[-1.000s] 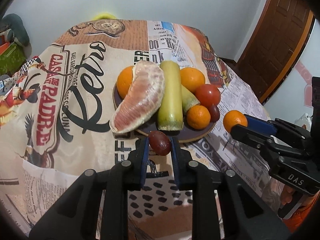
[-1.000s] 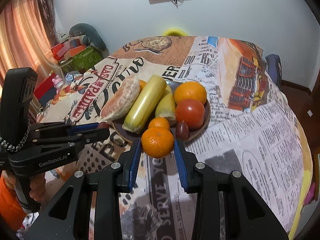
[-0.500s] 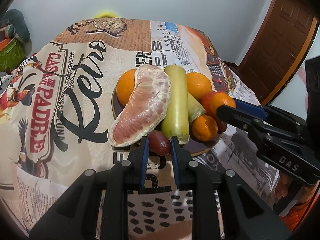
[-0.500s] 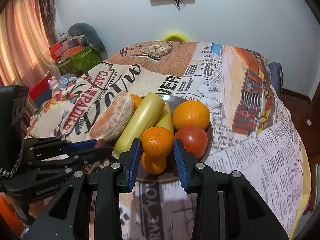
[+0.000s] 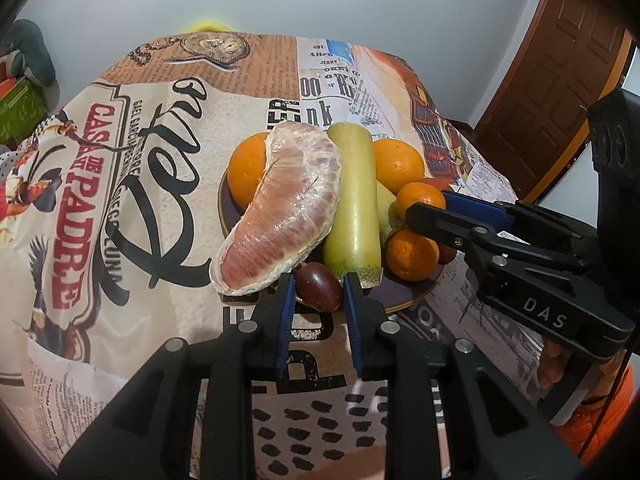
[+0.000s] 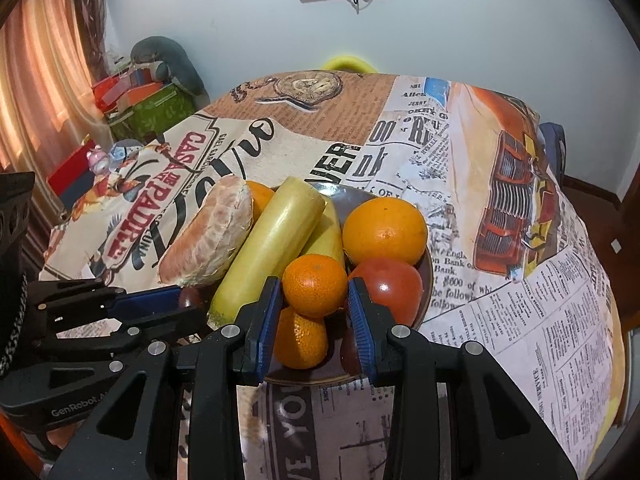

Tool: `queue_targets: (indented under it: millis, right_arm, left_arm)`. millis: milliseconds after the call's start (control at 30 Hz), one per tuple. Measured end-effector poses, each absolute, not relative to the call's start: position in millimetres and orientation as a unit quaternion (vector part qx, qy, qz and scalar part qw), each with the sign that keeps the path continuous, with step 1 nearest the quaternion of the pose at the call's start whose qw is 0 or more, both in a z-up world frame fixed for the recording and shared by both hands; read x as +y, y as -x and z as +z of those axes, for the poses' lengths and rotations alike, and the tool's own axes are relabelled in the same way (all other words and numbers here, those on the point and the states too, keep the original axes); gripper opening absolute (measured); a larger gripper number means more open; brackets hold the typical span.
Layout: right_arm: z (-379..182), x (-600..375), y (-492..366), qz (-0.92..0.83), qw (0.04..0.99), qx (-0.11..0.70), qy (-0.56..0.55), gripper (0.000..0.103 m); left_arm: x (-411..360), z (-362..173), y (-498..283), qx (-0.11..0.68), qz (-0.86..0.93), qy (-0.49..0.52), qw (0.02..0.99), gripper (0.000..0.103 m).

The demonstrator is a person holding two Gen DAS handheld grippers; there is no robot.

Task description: Organize fruits

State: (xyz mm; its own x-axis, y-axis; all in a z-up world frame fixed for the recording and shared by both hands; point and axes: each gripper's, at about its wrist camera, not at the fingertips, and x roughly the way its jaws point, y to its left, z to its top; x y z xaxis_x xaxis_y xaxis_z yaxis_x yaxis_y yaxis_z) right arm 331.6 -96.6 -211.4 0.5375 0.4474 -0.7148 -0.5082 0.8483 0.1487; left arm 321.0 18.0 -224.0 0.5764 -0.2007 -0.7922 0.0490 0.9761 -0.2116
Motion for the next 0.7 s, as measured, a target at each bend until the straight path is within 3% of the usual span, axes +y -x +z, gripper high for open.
queue_targets:
  millis: [67,100,367,700]
  right_arm:
    - [-210.1,-98.3,-330.8,0.272,0.876,0.397,0.035,0.034]
    - [-209.0,-99.6,-329.9,0.271,0.877,0.396,0.033,0.035]
    - [-177.2,-115.5,-307.7,0.262,0.892,0.368,0.029,0.035]
    - [-86.5,-143.0,-235.2,0.256,0.93,0.265,0.007,0.035]
  left_arm:
    - [18.8,-225.4,-320.2,0.46,-0.072,0.09,0.88,0.037]
    - [19.1,-225.6,-318.9,0.46,-0.071,0.093,0.88,0.038]
    - [25.5,-197.2,-298.6,0.435,-0.058,0.095,0.893,0.038]
    - [26.0,-90.1,-226.2,0.315,-0.046,0.079,0.945,0.038]
